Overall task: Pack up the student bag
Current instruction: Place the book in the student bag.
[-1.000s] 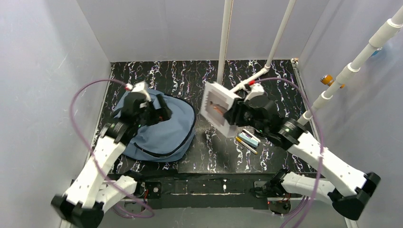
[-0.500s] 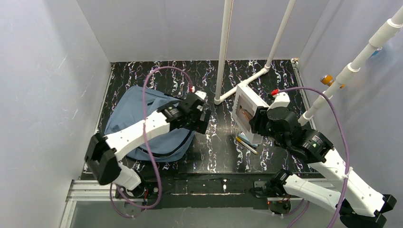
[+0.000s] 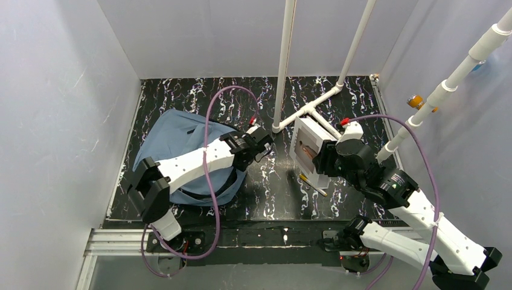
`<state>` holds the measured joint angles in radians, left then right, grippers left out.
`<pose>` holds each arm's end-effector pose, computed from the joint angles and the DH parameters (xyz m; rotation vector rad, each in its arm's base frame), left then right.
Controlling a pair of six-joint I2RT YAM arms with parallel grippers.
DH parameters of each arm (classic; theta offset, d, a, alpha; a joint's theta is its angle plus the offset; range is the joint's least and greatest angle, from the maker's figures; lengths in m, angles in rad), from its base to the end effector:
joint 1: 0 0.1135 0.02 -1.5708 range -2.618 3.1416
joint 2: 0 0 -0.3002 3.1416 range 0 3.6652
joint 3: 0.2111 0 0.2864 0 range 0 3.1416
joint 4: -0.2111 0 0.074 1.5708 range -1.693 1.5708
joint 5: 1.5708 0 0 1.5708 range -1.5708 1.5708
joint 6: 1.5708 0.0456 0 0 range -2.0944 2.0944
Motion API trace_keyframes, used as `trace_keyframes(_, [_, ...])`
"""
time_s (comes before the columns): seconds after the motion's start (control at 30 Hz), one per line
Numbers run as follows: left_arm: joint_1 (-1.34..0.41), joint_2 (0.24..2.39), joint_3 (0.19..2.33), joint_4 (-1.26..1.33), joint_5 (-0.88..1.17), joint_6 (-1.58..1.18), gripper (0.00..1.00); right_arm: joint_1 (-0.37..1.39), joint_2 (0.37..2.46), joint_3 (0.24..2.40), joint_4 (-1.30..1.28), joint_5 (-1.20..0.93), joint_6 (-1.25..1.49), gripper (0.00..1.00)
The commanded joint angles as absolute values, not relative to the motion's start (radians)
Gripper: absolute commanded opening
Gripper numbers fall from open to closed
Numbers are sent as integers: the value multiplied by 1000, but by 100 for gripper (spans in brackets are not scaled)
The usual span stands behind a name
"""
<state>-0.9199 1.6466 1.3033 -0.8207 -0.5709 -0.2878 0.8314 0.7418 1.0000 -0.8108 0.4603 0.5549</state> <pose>0.2444 -0.2803 0.2719 0.6268 2.3987 0.3080 0.1173 0.0986 0.3856 -0.0171 2.0804 0.3639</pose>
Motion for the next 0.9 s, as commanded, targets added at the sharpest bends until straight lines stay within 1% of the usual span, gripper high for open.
trace_keyframes(0.0, [-921, 1490, 1344, -875, -713, -298, 30, 831, 739, 1003, -705, 373, 624, 33])
trace_keyframes(0.07, [-920, 1445, 1343, -866, -760, -282, 15, 831, 738, 975, -605, 269, 656, 33])
trace_keyframes(0.1, [-921, 1427, 1344, -863, -783, -268, 9, 831, 749, 968, -568, 219, 677, 33])
trace_keyframes(0.17, [-921, 1391, 1353, -860, -824, -242, 1, 831, 787, 970, -500, 136, 707, 33])
trace_keyframes(0.2, [-920, 1370, 1357, -858, -845, -230, 0, 831, 811, 975, -473, 89, 716, 33])
trace_keyframes(0.33, [-920, 1281, 1359, -826, -899, -167, 0, 826, 924, 1017, -367, -133, 747, 33])
trace_keyframes(0.47, [-921, 1205, 1335, -764, -898, -118, 0, 793, 1040, 1029, -290, -377, 804, 31])
trace_keyframes(0.53, [-921, 1173, 1316, -720, -884, -61, 0, 739, 1090, 1020, -275, -494, 831, 28])
trace_keyframes(0.63, [-921, 1153, 1313, -707, -867, -22, 0, 662, 1110, 950, -150, -669, 936, 26])
trace_keyframes(0.73, [-920, 1133, 1303, -704, -821, -5, 0, 633, 1121, 873, 48, -748, 1070, 27])
trace_keyframes(0.87, [-921, 1111, 1285, -687, -763, 41, 0, 632, 1199, 845, 166, -838, 1185, 27])
